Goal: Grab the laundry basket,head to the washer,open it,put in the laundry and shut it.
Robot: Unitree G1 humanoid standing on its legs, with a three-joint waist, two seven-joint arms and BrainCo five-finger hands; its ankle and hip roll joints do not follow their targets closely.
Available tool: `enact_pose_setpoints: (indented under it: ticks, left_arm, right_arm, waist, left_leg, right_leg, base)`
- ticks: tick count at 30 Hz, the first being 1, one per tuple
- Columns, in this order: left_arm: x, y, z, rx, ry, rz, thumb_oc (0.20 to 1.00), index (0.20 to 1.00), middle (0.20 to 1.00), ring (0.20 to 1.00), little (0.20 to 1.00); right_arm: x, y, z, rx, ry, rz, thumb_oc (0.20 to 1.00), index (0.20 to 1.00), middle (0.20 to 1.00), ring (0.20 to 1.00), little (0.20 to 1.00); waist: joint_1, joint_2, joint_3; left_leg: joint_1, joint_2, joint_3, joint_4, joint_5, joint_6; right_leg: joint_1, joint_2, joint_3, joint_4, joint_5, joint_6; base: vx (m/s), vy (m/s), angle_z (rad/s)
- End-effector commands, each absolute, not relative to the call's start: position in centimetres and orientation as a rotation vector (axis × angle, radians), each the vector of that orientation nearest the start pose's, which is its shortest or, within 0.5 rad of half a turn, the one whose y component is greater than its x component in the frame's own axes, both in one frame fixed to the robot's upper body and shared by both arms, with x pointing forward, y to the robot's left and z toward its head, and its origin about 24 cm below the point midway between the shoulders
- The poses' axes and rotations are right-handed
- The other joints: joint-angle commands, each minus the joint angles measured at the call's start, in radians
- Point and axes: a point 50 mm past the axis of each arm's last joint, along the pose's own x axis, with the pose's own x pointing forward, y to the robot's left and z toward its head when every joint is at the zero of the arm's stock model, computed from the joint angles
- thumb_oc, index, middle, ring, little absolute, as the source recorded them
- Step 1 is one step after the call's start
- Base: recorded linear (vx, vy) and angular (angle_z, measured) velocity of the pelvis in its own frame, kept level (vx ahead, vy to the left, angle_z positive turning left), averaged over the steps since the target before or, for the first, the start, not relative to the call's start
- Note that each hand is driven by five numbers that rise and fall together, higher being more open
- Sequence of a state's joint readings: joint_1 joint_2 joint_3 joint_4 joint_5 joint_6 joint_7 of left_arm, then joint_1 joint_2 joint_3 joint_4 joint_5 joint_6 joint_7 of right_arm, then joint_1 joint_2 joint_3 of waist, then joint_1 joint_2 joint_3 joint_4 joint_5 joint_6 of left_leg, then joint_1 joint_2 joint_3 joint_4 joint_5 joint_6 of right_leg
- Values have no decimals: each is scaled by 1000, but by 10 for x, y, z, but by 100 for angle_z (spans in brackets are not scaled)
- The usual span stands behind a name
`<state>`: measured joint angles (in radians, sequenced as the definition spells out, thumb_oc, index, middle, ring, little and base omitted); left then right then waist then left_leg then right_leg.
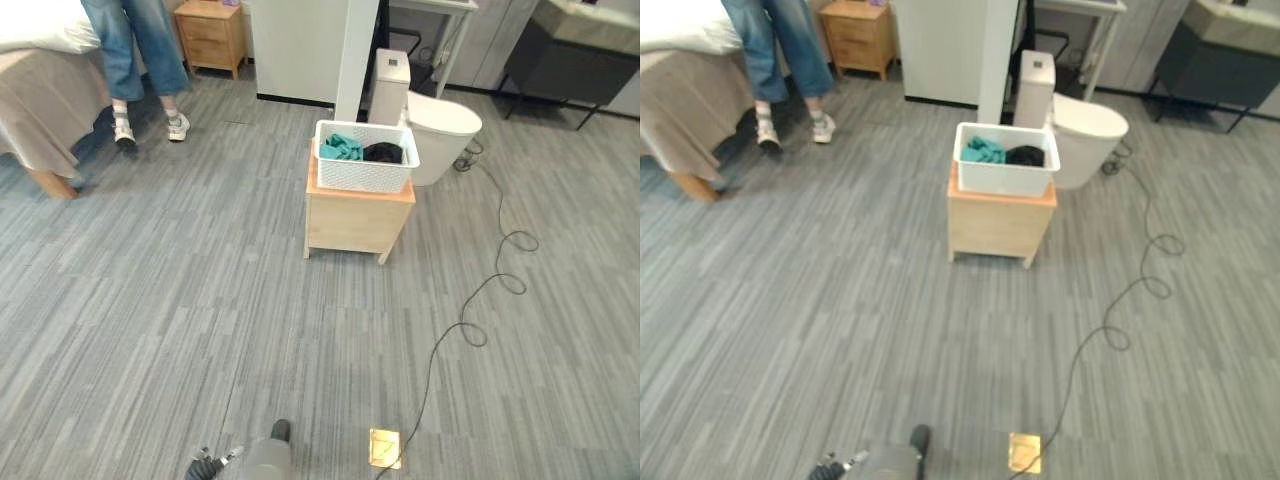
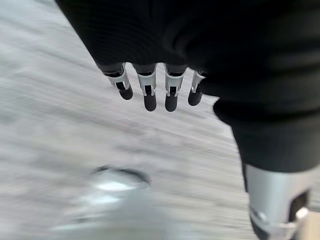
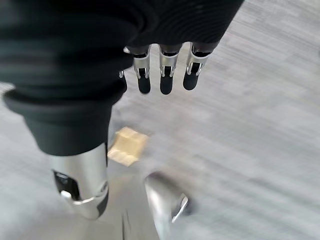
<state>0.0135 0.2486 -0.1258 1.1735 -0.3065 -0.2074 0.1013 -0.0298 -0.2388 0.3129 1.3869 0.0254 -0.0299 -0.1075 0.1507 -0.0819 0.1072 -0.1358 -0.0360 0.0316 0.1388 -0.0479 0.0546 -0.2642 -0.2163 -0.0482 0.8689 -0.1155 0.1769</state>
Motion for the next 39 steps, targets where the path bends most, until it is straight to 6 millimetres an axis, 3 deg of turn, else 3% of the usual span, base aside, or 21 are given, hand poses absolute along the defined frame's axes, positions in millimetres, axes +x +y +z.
enact_pose_setpoints:
  ticks: [1,4,5,7,10,13,15,17,18,19,20,22,23,24,27,28,29,30,32,35,39]
  left_arm:
    - [131,249,-138,117,888,285,1000,1000,1000,1000,1000]
    - [129,249,-139,132,899,273,1000,1000,1000,1000,1000]
    - [122,250,-141,158,925,255,1000,1000,1000,1000,1000]
    - [118,250,-143,162,940,253,1000,1000,1000,1000,1000]
    - [107,252,-147,168,975,272,1000,1000,1000,1000,1000]
    - [101,254,-148,175,998,281,1000,1000,1000,1000,1000]
    - [100,255,-148,184,1003,275,1000,1000,1000,1000,1000]
    - [93,255,-151,180,1027,286,1000,1000,1000,1000,1000]
    - [91,257,-151,175,1034,299,1000,1000,1000,1000,1000]
    - [93,260,-149,145,1025,331,1000,1000,1000,1000,1000]
    - [93,261,-149,145,1025,332,1000,1000,1000,1000,1000]
    - [96,262,-147,121,1004,354,1000,1000,1000,1000,1000]
    - [98,264,-146,118,994,362,1000,1000,1000,1000,1000]
    - [103,264,-144,113,972,358,1000,1000,1000,1000,1000]
    - [107,264,-143,120,955,345,1000,1000,1000,1000,1000]
    - [109,266,-141,112,934,362,1000,1000,1000,1000,1000]
    - [109,266,-141,112,934,362,1000,1000,1000,1000,1000]
    - [112,267,-139,103,915,371,1000,1000,1000,1000,1000]
    - [114,269,-137,84,891,393,1000,1000,1000,1000,1000]
    - [112,270,-137,76,897,410,1000,1000,1000,1000,1000]
    - [96,273,-141,44,935,451,1000,1000,1000,1000,1000]
  right_arm:
    - [103,-233,-160,-446,1205,-17,1000,1000,1000,1000,1000]
    - [98,-236,-161,-442,1227,-27,1000,1000,1000,1000,1000]
    - [93,-244,-160,-433,1248,-70,1000,1000,1000,1000,1000]
    - [90,-249,-160,-420,1258,-103,1000,1000,1000,1000,1000]
    - [88,-264,-156,-323,1256,-240,1000,1000,1000,1000,1000]
    - [78,-270,-156,-284,1272,-282,1000,1000,1000,1000,1000]
    - [73,-272,-156,-280,1284,-293,1000,1000,1000,1000,1000]
    - [65,-274,-156,-285,1299,-295,1000,1000,1000,1000,1000]
    - [63,-275,-156,-280,1301,-307,1000,1000,1000,1000,1000]
    - [62,-278,-156,-266,1307,-334,1000,1000,1000,1000,1000]
    - [62,-277,-156,-265,1307,-333,1000,1000,1000,1000,1000]
    - [71,-281,-153,-254,1270,-366,1000,1000,1000,1000,1000]
    - [81,-285,-150,-255,1231,-385,1000,1000,1000,1000,1000]
    - [98,-292,-142,-245,1157,-415,1000,1000,1000,1000,1000]
    - [114,-297,-135,-247,1083,-423,1000,1000,1000,1000,1000]
    - [129,-302,-126,-243,994,-419,1000,1000,1000,1000,1000]
    - [129,-302,-126,-243,994,-419,1000,1000,1000,1000,1000]
    - [138,-304,-119,-246,935,-418,1000,1000,1000,1000,1000]
    - [156,-309,-102,-263,809,-428,1000,1000,1000,1000,1000]
    - [158,-308,-101,-252,790,-432,1000,1000,1000,1000,1000]
    - [159,-297,-106,-241,802,-397,1000,1000,1000,1000,1000]
  waist:
    - [0,48,74]
    - [-29,64,86]
    - [-44,63,92]
    - [-51,55,94]
    - [-96,40,98]
    - [-121,51,85]
    - [-127,41,75]
    - [-137,35,53]
    - [-141,40,43]
    - [-127,34,63]
    - [-130,30,60]
    - [-107,14,89]
    - [-101,4,99]
    - [-87,-1,105]
    - [-74,-5,103]
    - [-71,8,91]
    - [-71,5,90]
    - [-67,8,86]
    - [-38,32,70]
    - [-27,32,66]
    - [9,36,24]
  left_leg:
    - [1,4,-61,-80,55,26]
    - [71,7,-93,-105,37,13]
    - [133,13,-104,-117,-7,-8]
    - [155,13,-111,-115,-31,-18]
    - [263,32,-158,-106,-127,-56]
    - [352,81,-181,-107,-157,-80]
    - [367,85,-194,-96,-172,-87]
    - [385,111,-206,-32,-155,-103]
    - [377,134,-207,29,-114,-114]
    - [222,152,-208,357,60,-121]
    - [217,148,-211,357,63,-121]
    - [90,147,-214,618,136,-89]
    - [36,155,-194,685,130,-73]
    - [-32,187,-121,624,96,-63]
    - [-82,148,-70,488,67,-71]
    - [-65,152,-17,233,64,-95]
    - [-62,149,-15,225,69,-94]
    - [-67,151,2,116,80,-100]
    - [-92,107,-78,-114,160,-119]
    - [-108,83,-112,-178,186,-128]
    - [-80,74,-133,-157,205,-107]
  right_leg:
    - [187,29,-153,-155,205,-38]
    - [131,42,-191,-290,112,-68]
    - [119,20,-240,-493,99,-67]
    - [108,16,-246,-599,119,-60]
    - [36,2,-148,-918,247,10]
    - [-9,5,-103,-939,280,27]
    - [8,10,-89,-938,284,23]
    - [24,42,-62,-885,299,1]
    - [32,67,-63,-860,286,-15]
    - [70,100,-58,-807,247,-69]
    - [67,95,-59,-808,248,-68]
    - [120,121,-72,-803,212,-119]
    - [145,135,-63,-809,193,-139]
    - [189,145,-63,-817,160,-150]
    - [224,146,-49,-832,142,-142]
    - [263,153,-51,-841,112,-124]
    - [262,150,-51,-842,112,-124]
    - [288,152,-54,-847,96,-121]
    - [347,188,-32,-854,46,-125]
    - [397,191,-14,-864,14,-122]
    - [452,177,23,-835,-25,-101]
  base:
    - [471,82,25]
    - [348,-45,19]
    - [580,-182,61]
    - [372,-154,70]
    - [610,-251,23]
    - [539,-232,33]
    - [429,-236,48]
    - [411,-277,40]
    - [473,-466,18]
    - [306,-360,8]
    - [250,-382,-7]
    - [178,-349,-35]
    - [364,-432,-30]
    - [310,-294,-7]
    - [339,-64,-3]
    - [390,35,-11]
    - [418,54,-12]
    - [271,53,-19]
    - [474,88,-16]
    - [457,108,-26]
    - [333,160,-56]
